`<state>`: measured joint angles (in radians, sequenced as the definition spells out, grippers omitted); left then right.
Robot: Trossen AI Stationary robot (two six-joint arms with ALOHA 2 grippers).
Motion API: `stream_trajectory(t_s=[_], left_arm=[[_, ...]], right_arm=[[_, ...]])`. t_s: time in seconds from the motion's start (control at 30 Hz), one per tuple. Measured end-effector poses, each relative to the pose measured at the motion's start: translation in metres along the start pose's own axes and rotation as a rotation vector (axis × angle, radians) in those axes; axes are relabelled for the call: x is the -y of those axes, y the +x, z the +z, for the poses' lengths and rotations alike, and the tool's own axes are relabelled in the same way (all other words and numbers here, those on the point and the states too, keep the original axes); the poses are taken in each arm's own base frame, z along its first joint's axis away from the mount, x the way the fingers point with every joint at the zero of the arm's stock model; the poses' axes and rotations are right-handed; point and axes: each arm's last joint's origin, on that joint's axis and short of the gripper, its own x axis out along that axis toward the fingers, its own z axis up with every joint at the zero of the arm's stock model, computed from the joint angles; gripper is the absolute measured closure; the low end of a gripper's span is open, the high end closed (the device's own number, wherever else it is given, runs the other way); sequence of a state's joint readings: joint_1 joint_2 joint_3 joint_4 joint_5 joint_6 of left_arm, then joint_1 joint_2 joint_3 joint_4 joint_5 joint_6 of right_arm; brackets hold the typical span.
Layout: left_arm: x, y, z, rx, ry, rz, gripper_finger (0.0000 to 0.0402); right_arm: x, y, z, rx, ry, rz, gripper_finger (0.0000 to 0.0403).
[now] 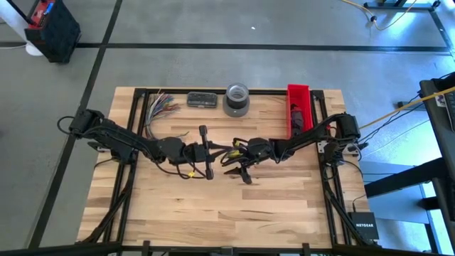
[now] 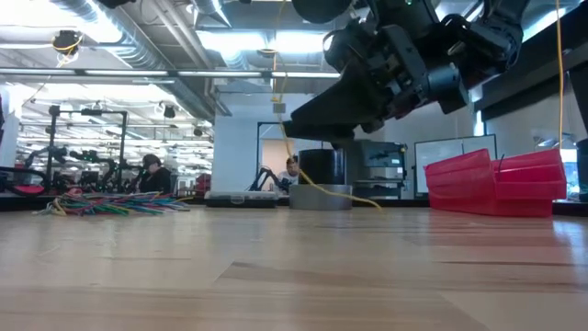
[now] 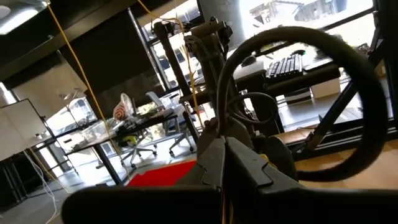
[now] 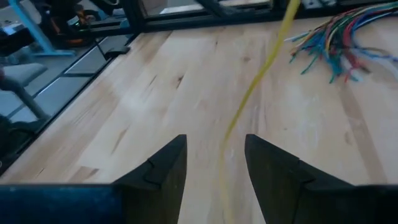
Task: Coil cords
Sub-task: Coil the yellow wire into the black spool
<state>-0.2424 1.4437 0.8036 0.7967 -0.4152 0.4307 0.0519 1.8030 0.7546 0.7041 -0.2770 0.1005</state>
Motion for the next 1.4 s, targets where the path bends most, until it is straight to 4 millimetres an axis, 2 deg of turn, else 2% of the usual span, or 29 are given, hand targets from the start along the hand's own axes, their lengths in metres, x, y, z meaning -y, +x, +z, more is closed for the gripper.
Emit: stream_trajectory(t_s=[0.17,0.4,0.6,0.73,0.93,1.03,1.17,1.3,1.4], left_arm=[[0.000,0.000,0.000,0.004,-0.007,0.003,0.0402],[0.000,0.000,0.001,0.007,-0.009,0.004,0.0402],[-0.001,0.000,0.001,0.006,-0.011,0.004,0.0402],[-0.001,0.000,0.001,0.007,-0.011,0.004,0.0402],[-0.001,0.000,0.001,0.007,-0.008,0.004,0.0402],[0.001,-0.001,0.001,0.004,-0.007,-0.003,0.0402],[0.005,-0.004,0.004,-0.009,0.021,0.013,0.0402],[0.005,-0.015,0.012,-0.079,0.095,0.074,0.0402],[0.005,-0.023,0.017,-0.119,0.124,0.068,0.0402]], right_arm=[[0.004,0.003,-0.003,0.009,-0.001,-0.100,0.0237],[0.004,0.006,-0.006,0.022,0.000,-0.068,0.0242],[0.004,0.006,-0.004,0.051,-0.011,-0.077,0.0284],[0.006,0.010,-0.010,0.047,-0.010,-0.080,0.0313],[0.007,0.010,-0.010,0.049,-0.039,-0.082,0.0392],[0.006,0.009,-0.008,0.042,-0.047,-0.092,0.0389],[0.003,-0.004,0.005,-0.008,-0.105,-0.154,0.0397],[-0.003,-0.027,0.020,-0.025,-0.146,-0.249,0.0396],[-0.005,-0.043,0.022,-0.021,-0.174,-0.324,0.0400]])
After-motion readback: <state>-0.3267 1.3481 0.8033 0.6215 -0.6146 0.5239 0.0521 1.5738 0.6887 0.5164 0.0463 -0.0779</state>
